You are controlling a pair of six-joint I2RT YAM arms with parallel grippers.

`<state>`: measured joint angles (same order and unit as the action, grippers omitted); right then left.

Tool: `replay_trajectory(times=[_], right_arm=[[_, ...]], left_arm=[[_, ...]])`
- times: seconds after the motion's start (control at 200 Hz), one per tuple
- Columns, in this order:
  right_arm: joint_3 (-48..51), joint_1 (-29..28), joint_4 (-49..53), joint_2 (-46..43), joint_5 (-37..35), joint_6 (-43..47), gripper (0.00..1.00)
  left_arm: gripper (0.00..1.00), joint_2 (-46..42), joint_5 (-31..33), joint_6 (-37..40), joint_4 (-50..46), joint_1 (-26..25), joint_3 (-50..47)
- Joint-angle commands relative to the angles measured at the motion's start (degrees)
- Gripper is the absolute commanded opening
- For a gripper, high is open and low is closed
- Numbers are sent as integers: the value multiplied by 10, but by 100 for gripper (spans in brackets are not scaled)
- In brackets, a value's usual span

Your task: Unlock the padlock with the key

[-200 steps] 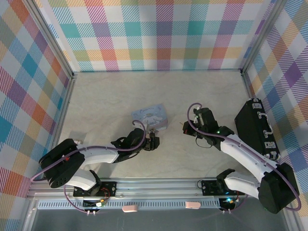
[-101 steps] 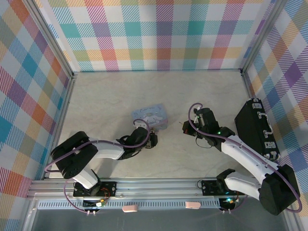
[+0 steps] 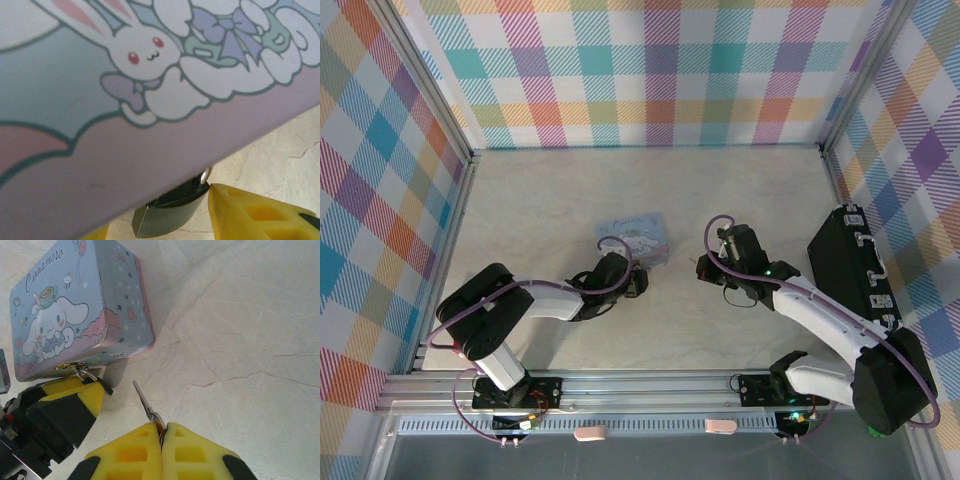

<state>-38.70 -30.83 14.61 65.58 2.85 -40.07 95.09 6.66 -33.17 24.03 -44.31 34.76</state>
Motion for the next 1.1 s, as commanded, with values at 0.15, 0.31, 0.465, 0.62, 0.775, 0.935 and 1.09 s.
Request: replay_trajectory(times=[0.15, 0.31, 0.465, 0.62, 0.775, 0.935, 1.09], right_arm=[[0, -8, -23, 8, 13, -6, 0], [4, -11, -34, 16, 22, -15, 0], [7, -19, -48, 33, 32, -24, 0], [17, -23, -76, 49, 50, -43, 0], [22, -21, -95, 60, 70, -58, 0], [29, 24, -135, 96, 158, -67, 0], [40, 32, -167, 113, 184, -91, 0]], left_arm=[[41, 40, -46, 7, 64, 32, 17], [33, 40, -51, 5, 68, 32, 14], [28, 30, -52, -4, 64, 32, 11], [22, 28, -74, -18, 58, 32, 24], [20, 13, -75, -39, 40, 36, 37], [17, 27, -157, -79, 63, 68, 52], [14, 48, -216, -144, 104, 98, 52]])
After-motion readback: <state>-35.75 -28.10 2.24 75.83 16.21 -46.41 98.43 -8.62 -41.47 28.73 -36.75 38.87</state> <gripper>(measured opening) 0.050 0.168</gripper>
